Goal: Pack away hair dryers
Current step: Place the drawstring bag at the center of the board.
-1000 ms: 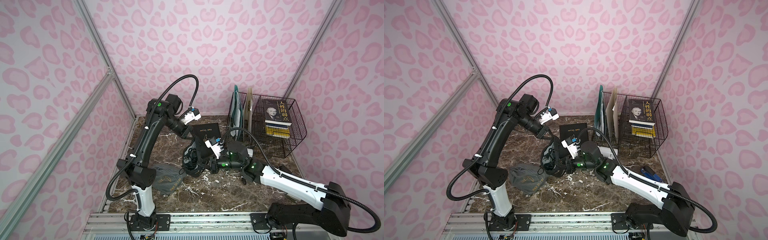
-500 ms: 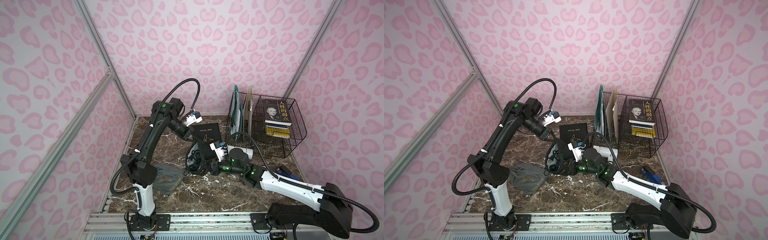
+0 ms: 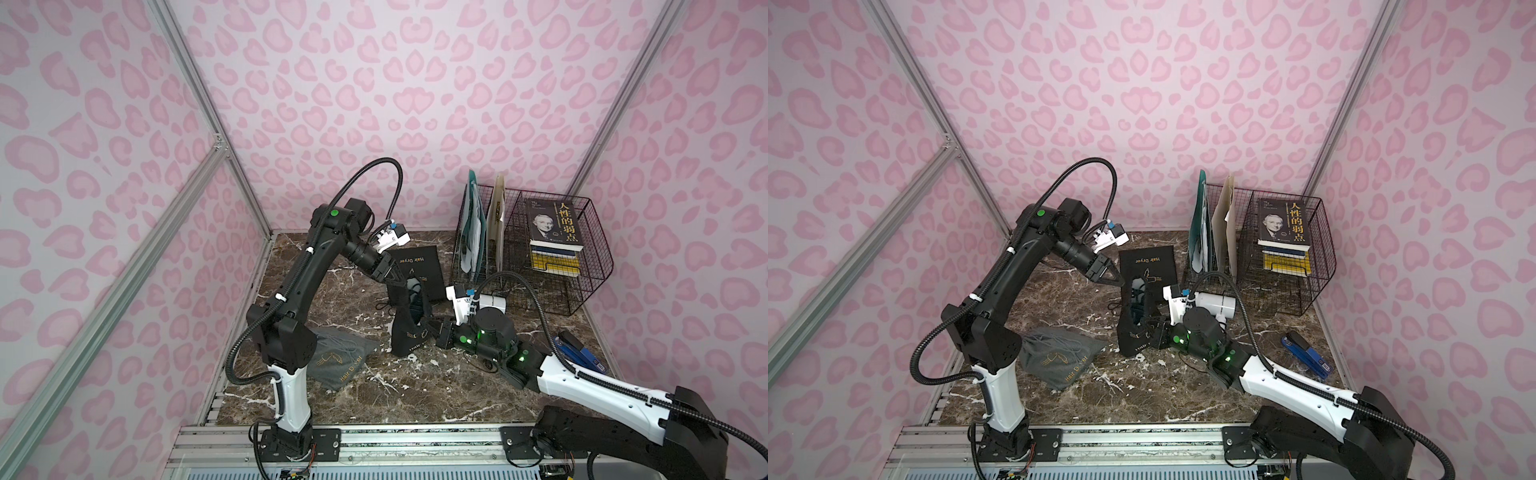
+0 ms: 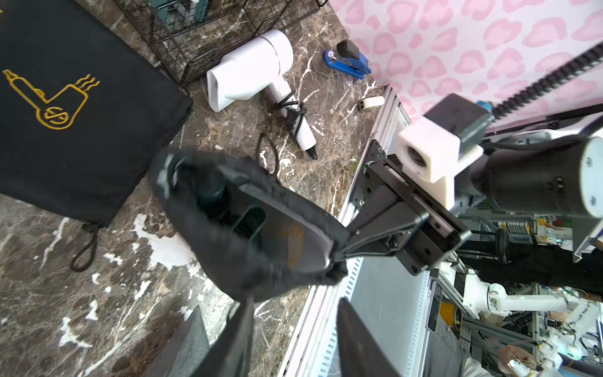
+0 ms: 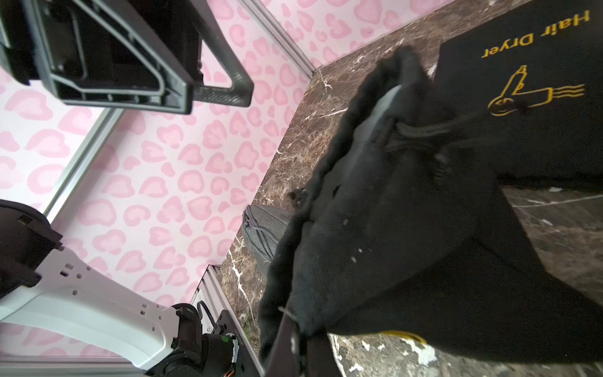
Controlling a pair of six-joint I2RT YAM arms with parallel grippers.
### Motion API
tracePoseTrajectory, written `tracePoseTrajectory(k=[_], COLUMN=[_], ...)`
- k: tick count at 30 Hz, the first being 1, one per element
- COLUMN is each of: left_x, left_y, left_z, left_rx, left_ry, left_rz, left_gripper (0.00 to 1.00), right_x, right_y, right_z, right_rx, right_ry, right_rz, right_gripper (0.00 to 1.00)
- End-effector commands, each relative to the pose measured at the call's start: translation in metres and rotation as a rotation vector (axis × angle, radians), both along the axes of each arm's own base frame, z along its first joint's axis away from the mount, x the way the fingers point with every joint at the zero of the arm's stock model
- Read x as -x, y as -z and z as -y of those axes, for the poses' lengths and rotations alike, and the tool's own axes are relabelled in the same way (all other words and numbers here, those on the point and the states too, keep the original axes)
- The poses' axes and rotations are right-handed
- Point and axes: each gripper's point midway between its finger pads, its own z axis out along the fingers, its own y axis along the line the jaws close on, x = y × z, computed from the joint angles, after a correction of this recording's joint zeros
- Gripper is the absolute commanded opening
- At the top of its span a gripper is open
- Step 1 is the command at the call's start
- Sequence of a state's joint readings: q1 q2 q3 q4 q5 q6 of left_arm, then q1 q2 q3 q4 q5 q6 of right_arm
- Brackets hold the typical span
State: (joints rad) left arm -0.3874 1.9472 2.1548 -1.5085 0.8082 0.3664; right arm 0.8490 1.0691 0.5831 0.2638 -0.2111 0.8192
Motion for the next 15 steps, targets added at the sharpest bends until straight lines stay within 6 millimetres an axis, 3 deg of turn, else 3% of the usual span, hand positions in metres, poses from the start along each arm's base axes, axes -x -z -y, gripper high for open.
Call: tracePoseTrajectory(k=[1, 8, 15], left_x=[0.004, 0.014, 0.010], left_y=[-0.006, 0.018, 0.021], left_z=[-0.002, -0.023, -0.014], left_rx=[0.009, -0.085, -0.041], left_ry=[0.000, 0.024, 0.054], left_rz=[0.019, 0.130, 0.141], left_gripper=[0.48, 0.50, 0.59], right_x=[-0.003, 0.008, 0.018], right_y=[-0.005, 0.009, 0.023], right_z=[0.007, 0.009, 0.018], right_rx=[-0.031, 0.002, -0.009], right_ry=[0.038, -0.002, -0.004], right_rz=[0.024, 0.011, -0.008], right_gripper=[0.00, 0.00, 0.00])
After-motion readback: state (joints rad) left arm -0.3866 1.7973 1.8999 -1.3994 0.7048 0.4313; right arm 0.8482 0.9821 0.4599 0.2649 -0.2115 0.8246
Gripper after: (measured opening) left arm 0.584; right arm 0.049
